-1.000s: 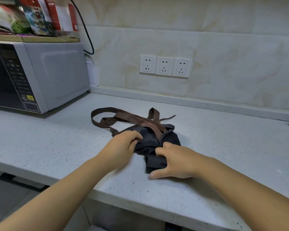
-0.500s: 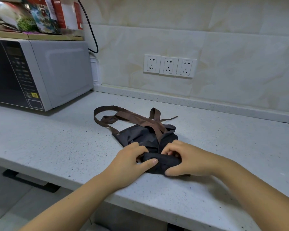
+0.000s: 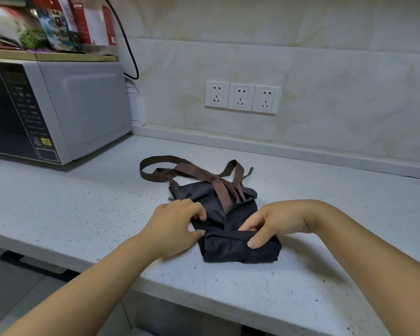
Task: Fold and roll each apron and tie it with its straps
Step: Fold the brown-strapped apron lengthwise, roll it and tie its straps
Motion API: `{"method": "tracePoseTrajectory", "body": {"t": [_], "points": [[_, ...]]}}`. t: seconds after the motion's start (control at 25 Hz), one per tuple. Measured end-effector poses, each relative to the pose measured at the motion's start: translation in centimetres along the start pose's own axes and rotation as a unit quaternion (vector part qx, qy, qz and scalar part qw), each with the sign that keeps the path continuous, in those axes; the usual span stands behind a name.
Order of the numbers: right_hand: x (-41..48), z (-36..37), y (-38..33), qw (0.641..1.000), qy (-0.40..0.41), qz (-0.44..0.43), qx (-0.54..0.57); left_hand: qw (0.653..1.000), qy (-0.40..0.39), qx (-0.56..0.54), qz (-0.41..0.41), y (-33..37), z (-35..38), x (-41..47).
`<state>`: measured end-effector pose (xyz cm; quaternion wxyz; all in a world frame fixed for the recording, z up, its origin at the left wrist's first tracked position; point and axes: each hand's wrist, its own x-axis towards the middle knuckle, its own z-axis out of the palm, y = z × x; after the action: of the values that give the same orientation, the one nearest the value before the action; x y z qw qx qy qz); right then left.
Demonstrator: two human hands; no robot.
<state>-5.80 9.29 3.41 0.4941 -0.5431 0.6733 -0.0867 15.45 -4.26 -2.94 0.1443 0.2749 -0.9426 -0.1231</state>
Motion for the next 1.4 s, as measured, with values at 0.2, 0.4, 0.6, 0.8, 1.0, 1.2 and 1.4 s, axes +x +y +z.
{"method": "tracePoseTrajectory", "body": {"t": [0.2,0.4,0.6,0.8,1.0,1.2,1.4], "points": [[0.4,-0.2,-0.2,1.000,0.024,0.005,-0.017,0.997,0.065,0.030,-0.011,0.8,0.7,-0.7],[0.8,0.9,0.4,0.985,0.166,-0.008,-0.038,0.984,0.135,-0.112,0.010,1.9,1.2,-2.4],[-0.5,1.0,-1.2,0.977,0.177,0.019,-0.116,0.994,0.083,-0.042,0.059,2.6,2.6,-3.2],[3.5,-0.9,-6.5,0.919,0.362,-0.052,-0.150,0.990,0.103,-0.023,0.097,3.1,3.0,-3.3],[11.1,0.4,-7.0,0.932,0.257,0.077,-0.243,0.991,0.062,0.025,0.118,4.4,1.8,-3.3],[11.0,0.9,-6.7,0.961,0.257,0.097,-0.034,0.980,0.085,0.116,0.140,5.7,2.6,-2.4],[10.5,1.1,-5.7,0.941,0.279,0.087,0.172,0.974,0.112,0.125,0.152,6.1,4.2,-2.3]]}}
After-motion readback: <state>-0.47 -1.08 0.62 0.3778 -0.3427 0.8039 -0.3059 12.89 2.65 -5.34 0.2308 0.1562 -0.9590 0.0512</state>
